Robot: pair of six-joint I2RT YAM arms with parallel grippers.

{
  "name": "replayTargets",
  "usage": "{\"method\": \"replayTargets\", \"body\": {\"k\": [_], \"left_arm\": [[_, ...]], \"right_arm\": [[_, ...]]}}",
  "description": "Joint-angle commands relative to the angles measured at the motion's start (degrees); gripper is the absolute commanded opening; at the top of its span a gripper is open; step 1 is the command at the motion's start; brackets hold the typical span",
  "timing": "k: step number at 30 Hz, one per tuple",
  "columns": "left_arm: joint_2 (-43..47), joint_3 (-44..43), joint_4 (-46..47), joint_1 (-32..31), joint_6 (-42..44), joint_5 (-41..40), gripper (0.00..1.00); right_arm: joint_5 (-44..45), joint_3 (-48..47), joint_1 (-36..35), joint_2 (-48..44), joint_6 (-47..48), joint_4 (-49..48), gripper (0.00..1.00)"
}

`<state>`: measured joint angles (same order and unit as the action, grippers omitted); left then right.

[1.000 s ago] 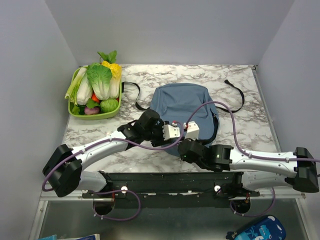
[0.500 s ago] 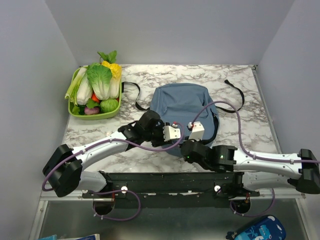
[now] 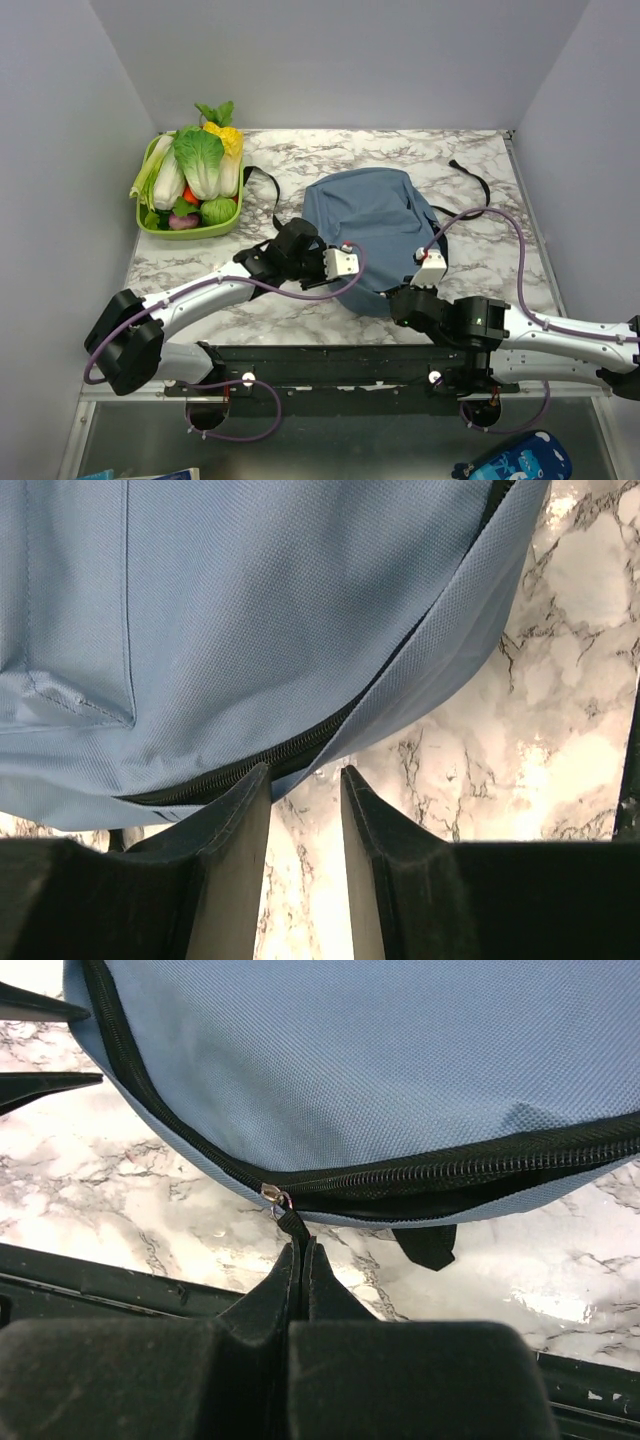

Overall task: Pack the student bag
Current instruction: Zip the student bag at the center of the board.

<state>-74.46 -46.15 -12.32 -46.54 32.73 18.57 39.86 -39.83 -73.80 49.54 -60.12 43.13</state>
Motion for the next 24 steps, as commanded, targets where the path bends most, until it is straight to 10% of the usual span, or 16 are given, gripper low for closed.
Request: {"method": "replayTargets", "body": {"k": [1,11,24], "left_arm": [[1.4,-3.7,-5.6,0.4,-1.8,2.1,0.41],[-3.4,-8.3,-3.2,-2.9,-17.3,17.4,0.57],[-8.4,-3.8,13.4,-6.4,-22.0,13.3,0.63]], "right_arm": [[1.3,-0.1,-0.2,0.6,1.3,-1.4,0.01],[-0.3,-4.2,-0.2,3.5,2.7,-4.8,0.01],[-3.2,-2.4,-0.2,1.3,-0.2,-3.8,0.0]]}}
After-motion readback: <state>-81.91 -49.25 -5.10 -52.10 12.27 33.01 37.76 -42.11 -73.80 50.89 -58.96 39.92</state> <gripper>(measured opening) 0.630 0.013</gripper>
